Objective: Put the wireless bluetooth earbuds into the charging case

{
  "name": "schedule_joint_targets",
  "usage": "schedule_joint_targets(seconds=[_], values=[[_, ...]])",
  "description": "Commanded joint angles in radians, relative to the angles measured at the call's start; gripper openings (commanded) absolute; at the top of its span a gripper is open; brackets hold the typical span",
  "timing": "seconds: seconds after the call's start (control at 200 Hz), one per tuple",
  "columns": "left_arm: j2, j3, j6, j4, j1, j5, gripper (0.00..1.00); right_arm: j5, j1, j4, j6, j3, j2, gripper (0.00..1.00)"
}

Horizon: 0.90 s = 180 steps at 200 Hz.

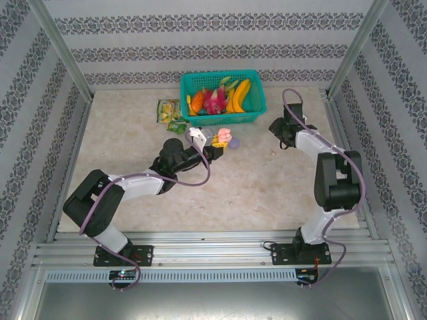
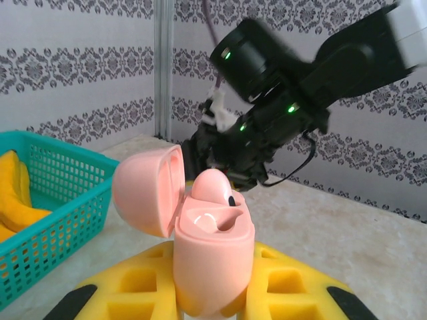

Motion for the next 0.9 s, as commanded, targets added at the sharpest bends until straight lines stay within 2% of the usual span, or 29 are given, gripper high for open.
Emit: schedule_joint_targets(seconds=[0.0, 0.295, 0.894], values=[[-0.036, -0.014, 0.024, 0.001, 0.010, -0.013, 0.00, -0.071, -0.004, -0.049, -0.022, 0.046, 0.065, 0.55], [-0.040, -0.007, 0.030, -0.009, 0.015, -0.010, 0.00, -0.104, -0.005, -0.019, -0.002, 0.011, 0.117, 0.55], [-0.043, -0.003, 0.016, 0.005, 0.015, -0.008, 0.00, -0.078, 0.023, -0.005, 0.004, -0.128, 0.033, 0.54]])
